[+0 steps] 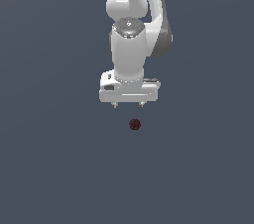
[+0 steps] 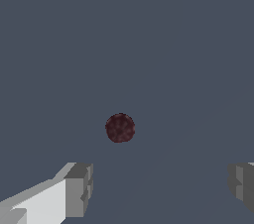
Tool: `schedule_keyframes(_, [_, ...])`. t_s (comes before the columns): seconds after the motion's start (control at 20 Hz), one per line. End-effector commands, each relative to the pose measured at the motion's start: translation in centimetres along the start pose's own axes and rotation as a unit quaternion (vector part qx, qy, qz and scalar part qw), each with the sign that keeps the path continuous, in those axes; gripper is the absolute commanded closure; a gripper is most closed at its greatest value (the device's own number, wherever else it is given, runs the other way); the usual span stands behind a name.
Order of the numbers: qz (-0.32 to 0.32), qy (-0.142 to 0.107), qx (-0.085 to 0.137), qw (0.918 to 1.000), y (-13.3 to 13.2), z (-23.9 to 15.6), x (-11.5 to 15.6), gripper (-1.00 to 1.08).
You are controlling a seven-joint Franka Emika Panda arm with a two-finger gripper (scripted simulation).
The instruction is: Pick up the object and move it to a goal position.
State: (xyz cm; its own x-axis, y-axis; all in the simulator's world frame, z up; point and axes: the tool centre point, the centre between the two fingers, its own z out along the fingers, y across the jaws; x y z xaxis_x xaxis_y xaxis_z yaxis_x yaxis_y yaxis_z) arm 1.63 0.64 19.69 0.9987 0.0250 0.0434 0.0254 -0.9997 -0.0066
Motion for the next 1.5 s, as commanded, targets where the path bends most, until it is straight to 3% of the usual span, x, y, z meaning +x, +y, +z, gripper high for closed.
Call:
schedule_keyframes(0.0, [0.000,0.000,0.000,1.0000,0.0,0.0,0.0,-0.92])
schedule_keyframes(0.45, [-0.020,-0.005,0.017,0.9996,-2.8,0.6,-0.3,-0.92])
schedule_keyframes(0.8, [-0.015,-0.005,0.017,0.9997,-2.8,0.7,-0.3,-0.92])
schedule_keyframes(1.45, [0.081,-0.010,0.017,0.9965,-3.0,2.3,-0.3,-0.92])
